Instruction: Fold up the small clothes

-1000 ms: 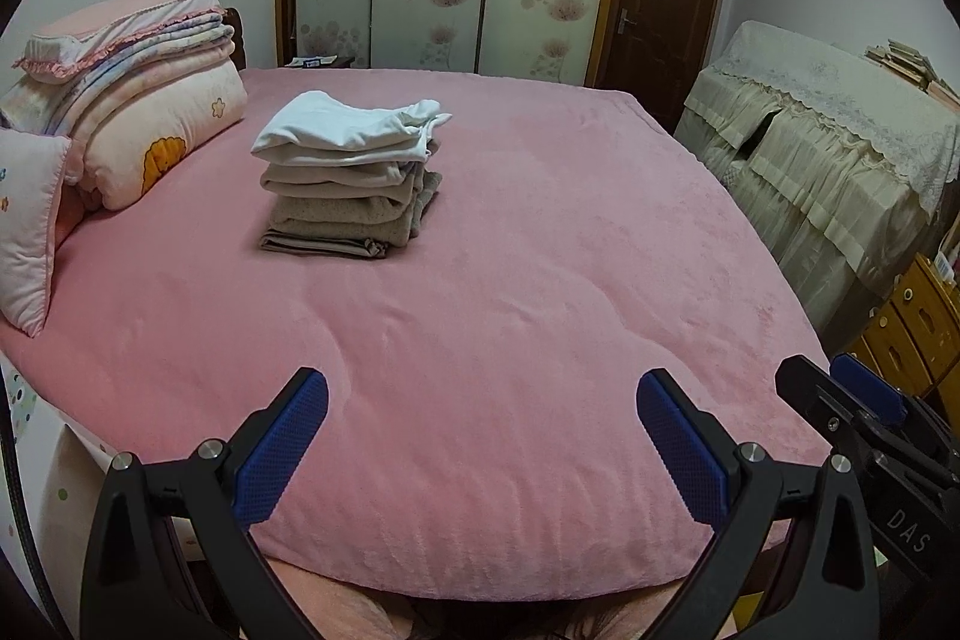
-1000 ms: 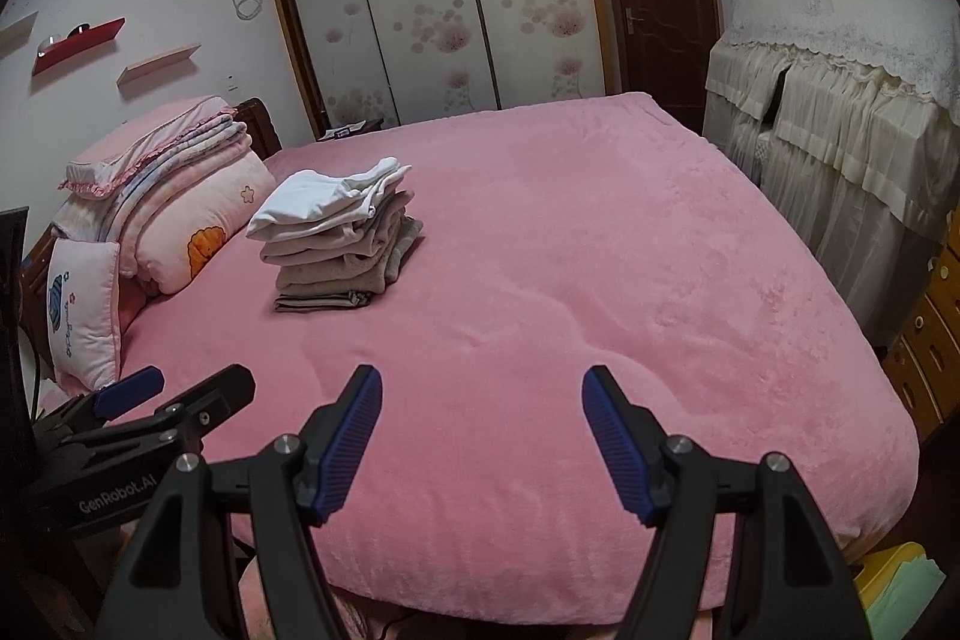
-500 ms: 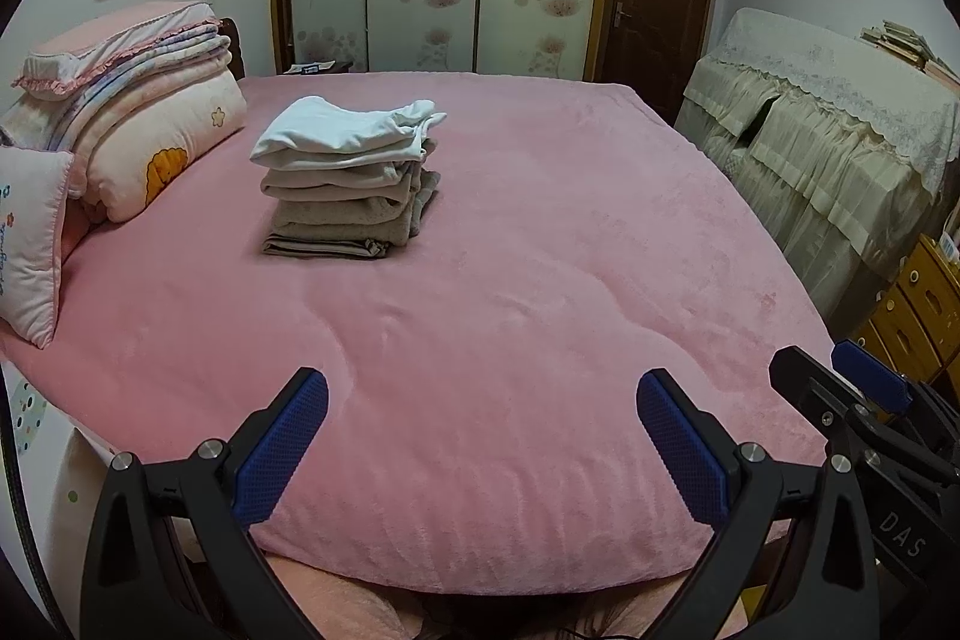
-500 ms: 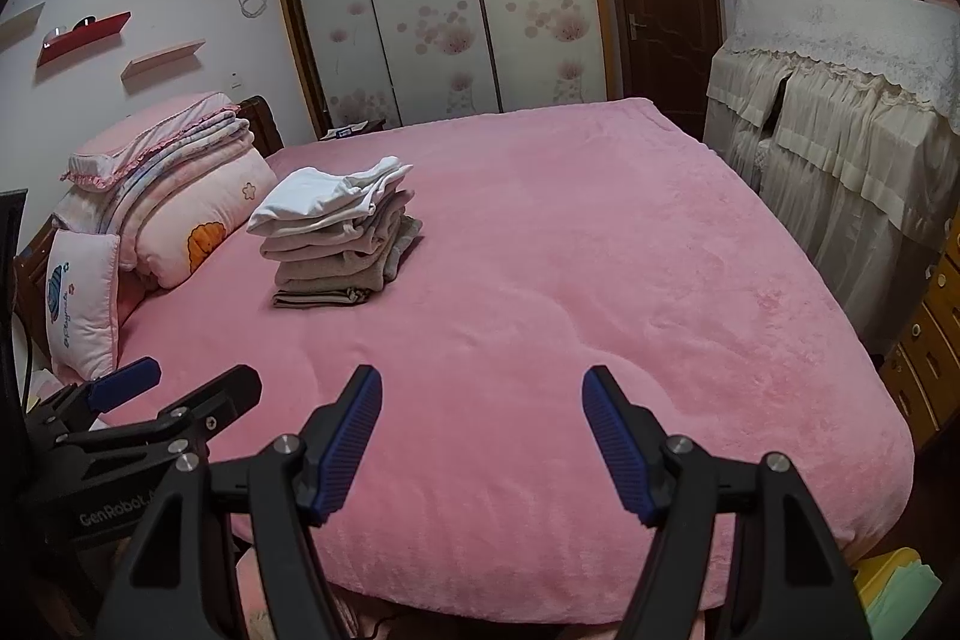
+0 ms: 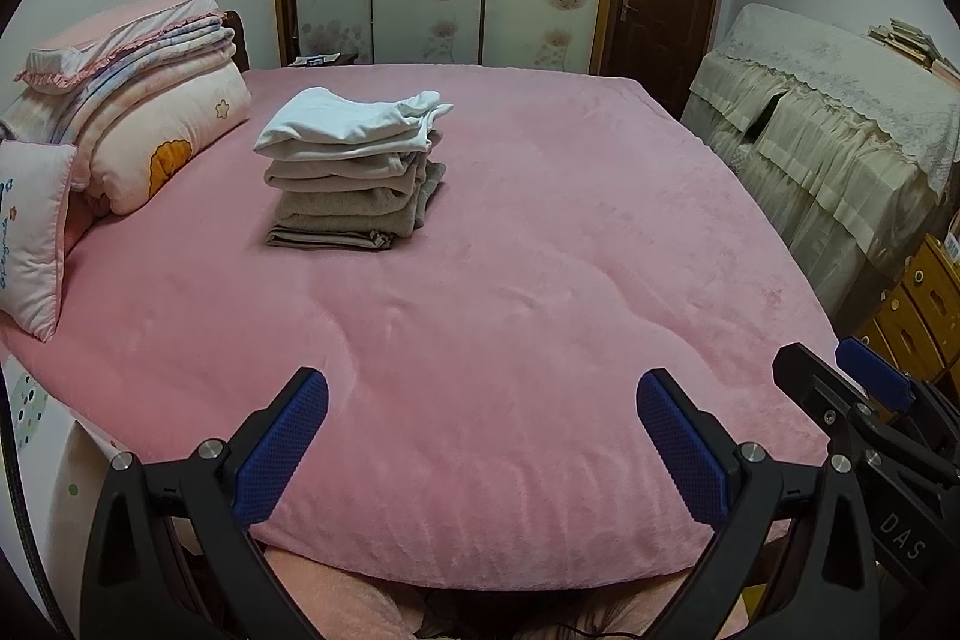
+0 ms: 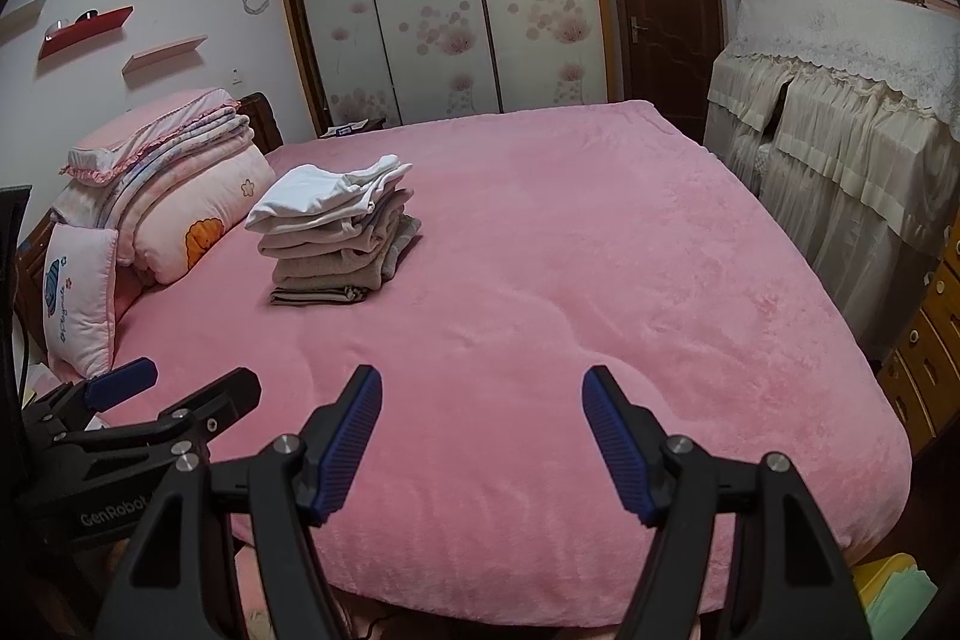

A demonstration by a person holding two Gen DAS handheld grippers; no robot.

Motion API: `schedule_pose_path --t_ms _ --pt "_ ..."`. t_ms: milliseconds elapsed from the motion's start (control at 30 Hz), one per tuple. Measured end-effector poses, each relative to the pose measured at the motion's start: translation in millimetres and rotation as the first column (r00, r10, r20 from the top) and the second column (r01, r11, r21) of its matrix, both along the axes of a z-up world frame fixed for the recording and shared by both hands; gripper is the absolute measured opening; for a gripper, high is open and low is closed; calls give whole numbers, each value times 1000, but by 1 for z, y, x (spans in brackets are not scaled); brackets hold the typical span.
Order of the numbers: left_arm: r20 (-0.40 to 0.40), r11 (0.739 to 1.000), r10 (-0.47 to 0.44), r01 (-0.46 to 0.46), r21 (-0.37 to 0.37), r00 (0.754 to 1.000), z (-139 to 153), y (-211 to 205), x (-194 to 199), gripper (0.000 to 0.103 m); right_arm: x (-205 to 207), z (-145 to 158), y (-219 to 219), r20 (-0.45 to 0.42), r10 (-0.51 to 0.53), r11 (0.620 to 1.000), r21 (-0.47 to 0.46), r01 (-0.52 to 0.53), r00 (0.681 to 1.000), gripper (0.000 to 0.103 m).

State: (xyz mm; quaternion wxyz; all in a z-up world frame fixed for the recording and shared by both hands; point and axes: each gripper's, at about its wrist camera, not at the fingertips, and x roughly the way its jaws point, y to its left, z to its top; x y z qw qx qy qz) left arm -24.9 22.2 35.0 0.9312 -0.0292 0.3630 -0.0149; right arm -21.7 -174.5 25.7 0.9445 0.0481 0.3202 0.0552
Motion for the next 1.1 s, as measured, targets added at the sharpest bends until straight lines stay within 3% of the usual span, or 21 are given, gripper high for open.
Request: schedule_pose_path --t_ms 1100 --pt "-35 1000 14 -14 -6 999 -8 3 1 102 3 -2 -3 -4 7 1000 -5 -7 1000 70"
